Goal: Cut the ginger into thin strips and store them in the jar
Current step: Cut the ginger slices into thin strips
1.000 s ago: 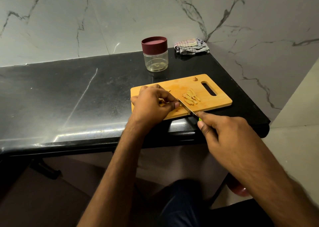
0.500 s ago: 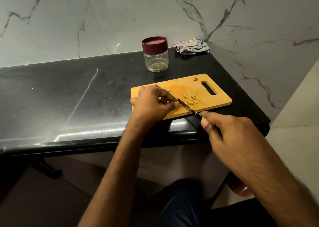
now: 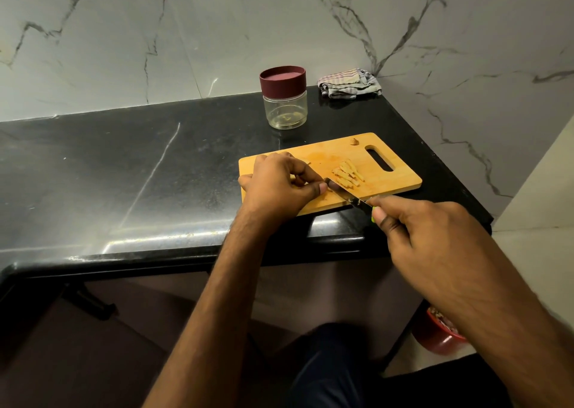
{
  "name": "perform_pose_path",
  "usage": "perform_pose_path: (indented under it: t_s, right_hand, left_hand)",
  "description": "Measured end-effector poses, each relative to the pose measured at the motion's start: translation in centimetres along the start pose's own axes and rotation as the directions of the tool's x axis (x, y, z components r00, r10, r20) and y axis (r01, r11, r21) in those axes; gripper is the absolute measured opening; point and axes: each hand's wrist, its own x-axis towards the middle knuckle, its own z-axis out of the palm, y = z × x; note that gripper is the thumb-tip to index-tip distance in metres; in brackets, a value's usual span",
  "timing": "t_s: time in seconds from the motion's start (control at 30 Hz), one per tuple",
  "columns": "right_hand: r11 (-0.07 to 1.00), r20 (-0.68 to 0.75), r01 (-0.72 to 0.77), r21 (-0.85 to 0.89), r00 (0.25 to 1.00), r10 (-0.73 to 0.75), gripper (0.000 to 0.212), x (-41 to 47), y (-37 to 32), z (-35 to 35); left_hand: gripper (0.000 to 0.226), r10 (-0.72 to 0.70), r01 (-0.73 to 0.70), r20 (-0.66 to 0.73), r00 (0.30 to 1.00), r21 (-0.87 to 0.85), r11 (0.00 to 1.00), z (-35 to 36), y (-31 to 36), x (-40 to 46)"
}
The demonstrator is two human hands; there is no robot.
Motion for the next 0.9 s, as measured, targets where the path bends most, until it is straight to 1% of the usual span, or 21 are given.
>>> perform_pose_path:
  t_s: [0.17, 0.3, 0.4, 0.47, 0.57, 0.67, 0.73, 0.83, 0.9]
  right_hand:
    - [0.999, -0.008, -0.01, -0.043, 1.0, 0.01, 0.029, 0.7, -0.5, 0.2]
    - [0.999, -0.019, -0.028, -0.038, 0.999, 0.028, 0.026, 1.3, -1.1, 1.1]
    - [0.999, -0.015, -0.031, -0.029, 0.999, 0.03, 0.033, 1.2, -1.4, 1.3]
    - [0.999, 0.006, -0.036, -0.013, 0.999, 0.036, 0.037, 0.9, -1.3, 1.2]
    - [0.998, 0.034, -0.065, 0.0, 0.997, 0.065, 0.038, 0.1, -0.8, 0.8]
    - [0.997, 0.041, -0.083, 0.002, 0.996, 0.083, 0.037, -0.7, -0.3, 0.3]
    - [0.996, 0.035, -0.093, -0.018, 0.995, 0.094, 0.038, -0.8, 0.0, 0.1]
    - [0.991, 0.052, -0.109, -0.078, 0.992, 0.114, 0.041, -0.5, 0.4, 0.2]
    - [0.99, 0.035, -0.103, -0.095, 0.994, 0.107, 0.042, -0.4, 0.5, 0.4]
  left_hand:
    - [0.014, 0.003, -0.003, -0.008, 1.0, 0.004, 1.0, -0.1, 0.0, -0.1]
    - [0.012, 0.001, 0.001, -0.04, 0.999, 0.036, 0.999, 0.0, 0.3, -0.3]
    - [0.015, 0.0, 0.0, -0.034, 0.999, 0.024, 1.0, -0.1, 0.3, -0.4]
    - [0.011, -0.011, 0.012, -0.034, 0.999, 0.02, 1.0, -0.1, 0.4, -0.4]
    - [0.008, -0.027, 0.029, -0.035, 0.999, 0.057, 0.998, -0.2, 0.9, -0.6]
    - [0.011, -0.02, 0.021, -0.017, 1.0, 0.039, 0.999, -0.3, 0.8, -0.6]
    - [0.009, -0.011, 0.011, -0.013, 1.0, 0.02, 1.0, -0.2, 0.6, -0.6]
    - [0.015, -0.005, 0.005, -0.012, 1.0, 0.006, 1.0, -0.1, 0.7, -0.7]
    - [0.012, -0.005, 0.006, -0.03, 1.0, 0.022, 1.0, -0.3, 1.0, -0.8]
